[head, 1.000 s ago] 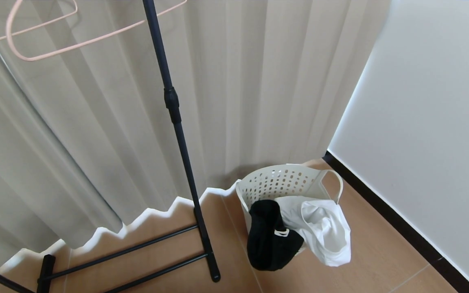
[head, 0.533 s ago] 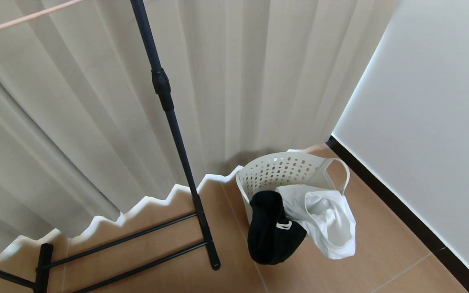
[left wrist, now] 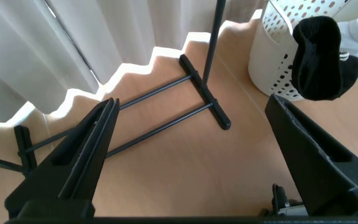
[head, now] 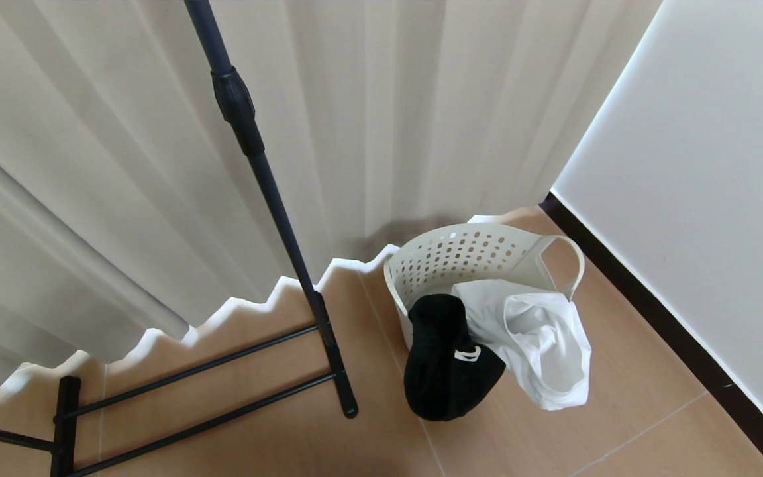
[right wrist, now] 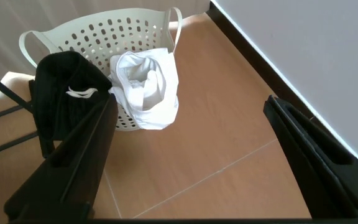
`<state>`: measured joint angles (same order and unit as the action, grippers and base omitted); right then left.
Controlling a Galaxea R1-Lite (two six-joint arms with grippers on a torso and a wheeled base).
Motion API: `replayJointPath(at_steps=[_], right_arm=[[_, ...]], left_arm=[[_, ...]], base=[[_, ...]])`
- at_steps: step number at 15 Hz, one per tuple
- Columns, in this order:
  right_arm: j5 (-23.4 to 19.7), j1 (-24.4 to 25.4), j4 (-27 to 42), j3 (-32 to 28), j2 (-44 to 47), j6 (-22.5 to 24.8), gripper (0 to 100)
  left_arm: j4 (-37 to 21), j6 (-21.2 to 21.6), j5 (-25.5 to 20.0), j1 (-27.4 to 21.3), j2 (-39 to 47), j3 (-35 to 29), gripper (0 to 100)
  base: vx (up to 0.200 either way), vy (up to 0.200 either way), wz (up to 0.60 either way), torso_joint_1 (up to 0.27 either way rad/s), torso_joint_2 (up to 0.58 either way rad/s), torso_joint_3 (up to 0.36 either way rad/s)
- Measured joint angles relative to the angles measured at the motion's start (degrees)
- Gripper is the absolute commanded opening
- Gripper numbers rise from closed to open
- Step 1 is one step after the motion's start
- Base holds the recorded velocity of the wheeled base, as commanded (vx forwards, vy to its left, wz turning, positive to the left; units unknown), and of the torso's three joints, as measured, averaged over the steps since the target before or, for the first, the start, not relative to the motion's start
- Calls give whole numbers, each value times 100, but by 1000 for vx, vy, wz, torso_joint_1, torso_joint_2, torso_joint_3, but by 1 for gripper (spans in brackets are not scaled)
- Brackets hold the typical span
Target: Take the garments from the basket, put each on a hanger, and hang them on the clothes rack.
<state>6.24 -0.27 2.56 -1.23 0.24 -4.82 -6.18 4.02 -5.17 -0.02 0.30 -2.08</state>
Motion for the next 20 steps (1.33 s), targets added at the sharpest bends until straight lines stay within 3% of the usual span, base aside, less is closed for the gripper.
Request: replayJointPath(at_steps=[9, 12, 15, 18, 20], right_arm=[[-41, 11, 41, -20, 366, 66, 100], [-371, 374, -141, -102, 1527, 63, 100], [-518, 1057, -623, -579, 3100, 72, 100], [-542, 1752, -912, -1596, 4918, 272, 100], [-455, 2027, -980, -2555, 6271, 779, 100]], left_arm=[[11, -12, 16, 2, -1, -6, 100], [11, -15, 16, 2, -1, -4, 100], [11, -15, 24, 2, -1, -2, 100], [11, -15, 20, 2, -1, -2, 100], [11, -15, 20, 2, -1, -2, 100]], base=[[0, 0, 0, 3, 3, -153], [0, 0, 0, 0, 0, 0], [0, 0, 0, 0, 0, 0], [0, 0, 0, 0, 0, 0], [0, 0, 0, 0, 0, 0]])
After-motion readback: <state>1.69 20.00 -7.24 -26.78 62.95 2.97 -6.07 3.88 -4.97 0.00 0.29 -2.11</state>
